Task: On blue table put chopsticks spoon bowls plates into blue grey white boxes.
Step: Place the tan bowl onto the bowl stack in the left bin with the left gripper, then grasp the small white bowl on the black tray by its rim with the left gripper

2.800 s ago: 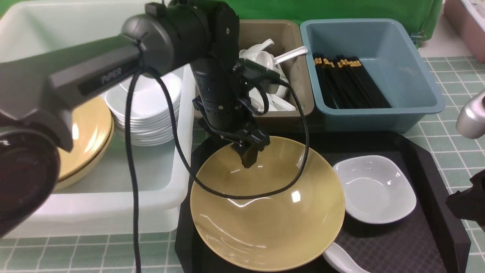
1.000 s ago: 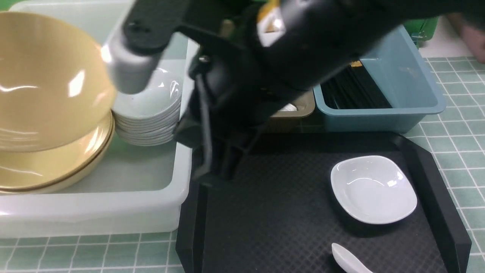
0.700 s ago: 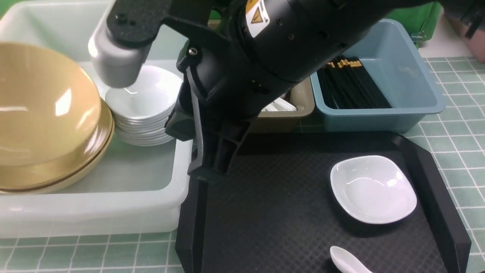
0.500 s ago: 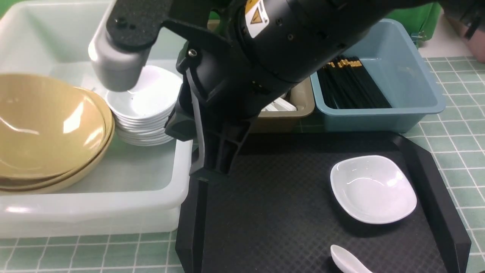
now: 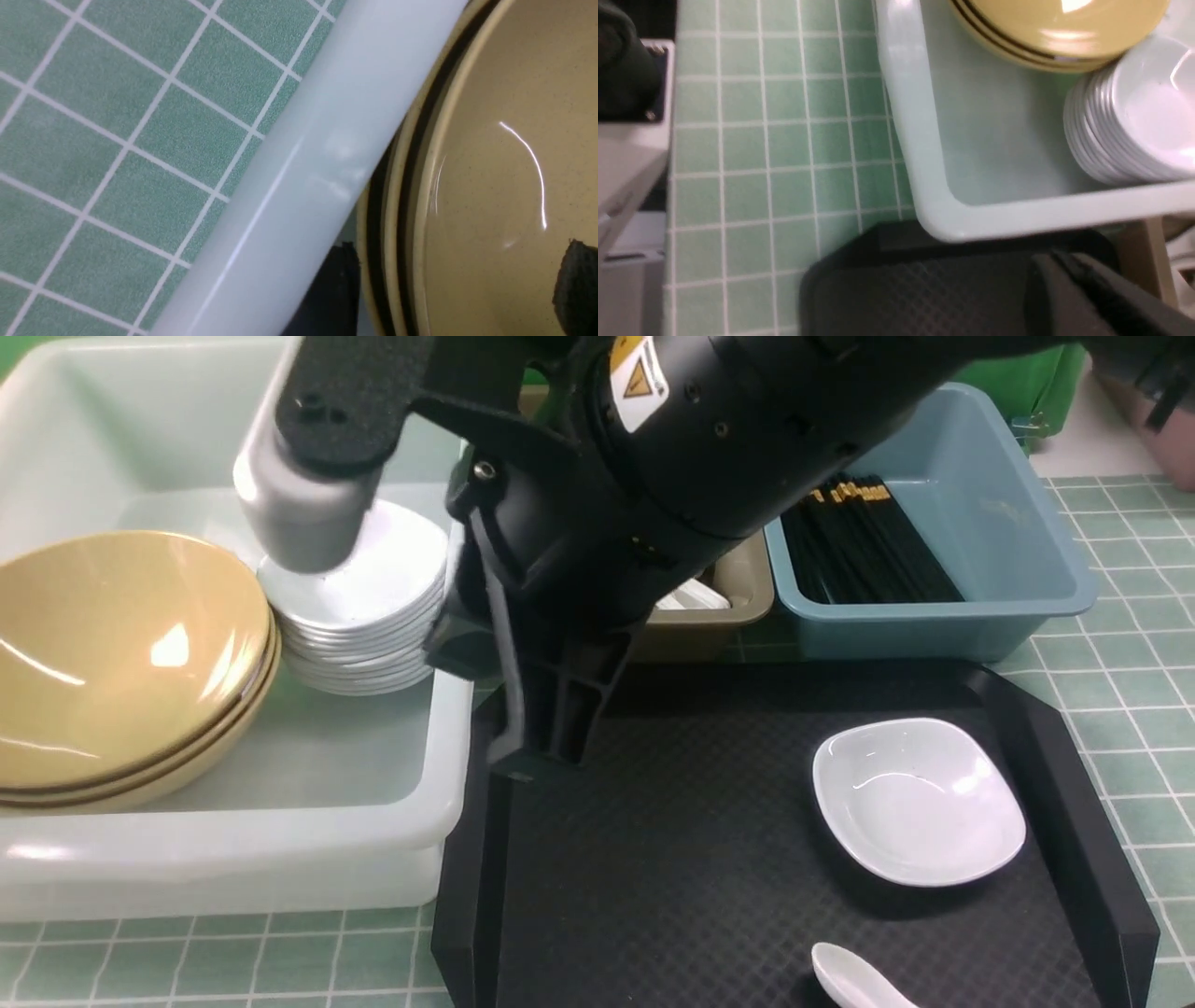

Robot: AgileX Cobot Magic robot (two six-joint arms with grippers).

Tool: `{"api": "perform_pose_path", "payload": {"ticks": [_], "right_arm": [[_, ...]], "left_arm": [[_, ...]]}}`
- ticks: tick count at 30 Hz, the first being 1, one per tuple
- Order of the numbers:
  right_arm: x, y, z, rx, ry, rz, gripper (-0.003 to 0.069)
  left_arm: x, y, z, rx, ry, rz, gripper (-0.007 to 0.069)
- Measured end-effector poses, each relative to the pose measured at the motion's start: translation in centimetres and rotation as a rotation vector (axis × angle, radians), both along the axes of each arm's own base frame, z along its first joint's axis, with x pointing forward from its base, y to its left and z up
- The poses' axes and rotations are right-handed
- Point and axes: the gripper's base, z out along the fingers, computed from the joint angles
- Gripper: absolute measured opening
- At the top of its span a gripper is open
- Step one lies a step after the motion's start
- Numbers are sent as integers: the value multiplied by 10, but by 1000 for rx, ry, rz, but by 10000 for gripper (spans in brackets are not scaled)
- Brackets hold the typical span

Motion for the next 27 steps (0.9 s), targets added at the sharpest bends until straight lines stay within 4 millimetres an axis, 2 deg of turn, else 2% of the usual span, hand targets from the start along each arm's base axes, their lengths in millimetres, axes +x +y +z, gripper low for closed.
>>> {"api": "perform_pose_path", "payload": {"ticks": [2, 3, 5, 6, 8, 9, 10, 11, 12, 13, 14, 15, 16, 17, 18, 19, 20, 22, 23, 24, 25, 27], "right_arm": [[4, -6, -2, -38, 5, -49, 48], [5, -6, -2, -42, 7, -54, 48], [11, -18, -3, -78, 32, -115, 48], [14, -23, -3, -88, 48, -141, 48], [23, -37, -1, -90, 66, -210, 48], [23, -40, 0, -86, 66, -217, 48], [27, -51, 0, -83, 78, -266, 48], [31, -64, -1, -83, 87, -311, 48], [30, -65, -1, -82, 90, -314, 48], [28, -87, -2, -81, 110, -386, 48], [28, -89, 0, -75, 107, -393, 48], [26, -98, -3, -81, 119, -419, 48], [19, -116, -5, -79, 133, -472, 48], [15, -125, -3, -67, 134, -497, 48], [9, -137, -7, -70, 145, -532, 48], [6, -140, -5, -60, 140, -540, 48], [-4, -153, -7, -51, 146, -578, 48], [-22, -170, -12, -39, 154, -627, 48], [-30, -176, -15, -37, 155, -645, 48], [-31, -178, -18, -44, 159, -650, 48], [-42, -186, -21, -39, 159, -672, 48], [-56, -198, -33, -59, 172, -708, 48]], "left_arm": [[0, -4, 18, 36, -36, -7, 578], [0, -5, 20, 40, -42, -9, 579], [5, -27, 48, 84, -105, -77, 581], [8, -41, 58, 99, -132, -127, 580], [16, -84, 78, 121, -184, -276, 568], [17, -88, 79, 121, -185, -291, 565], [21, -122, 84, 126, -198, -422, 558], [22, -144, 84, 128, -190, -509, 552], [23, -148, 84, 127, -191, -525, 552], [24, -190, 81, 132, -173, -688, 543], [24, -194, 80, 136, -170, -704, 544], [25, -211, 78, 134, -164, -765, 543], [24, -247, 70, 123, -147, -881, 544], [24, -255, 68, 121, -146, -901, 544], [24, -283, 60, 111, -138, -983, 544], [24, -287, 58, 109, -137, -993, 544], [24, -314, 48, 101, -132, -1059, 544], [24, -353, 31, 93, -129, -1147, 544], [24, -370, 22, 90, -120, -1182, 544], [26, -374, 18, 89, -113, -1189, 544], [27, -396, 6, 87, -105, -1227, 544], [31, -425, -11, 82, -85, -1274, 544]]}}
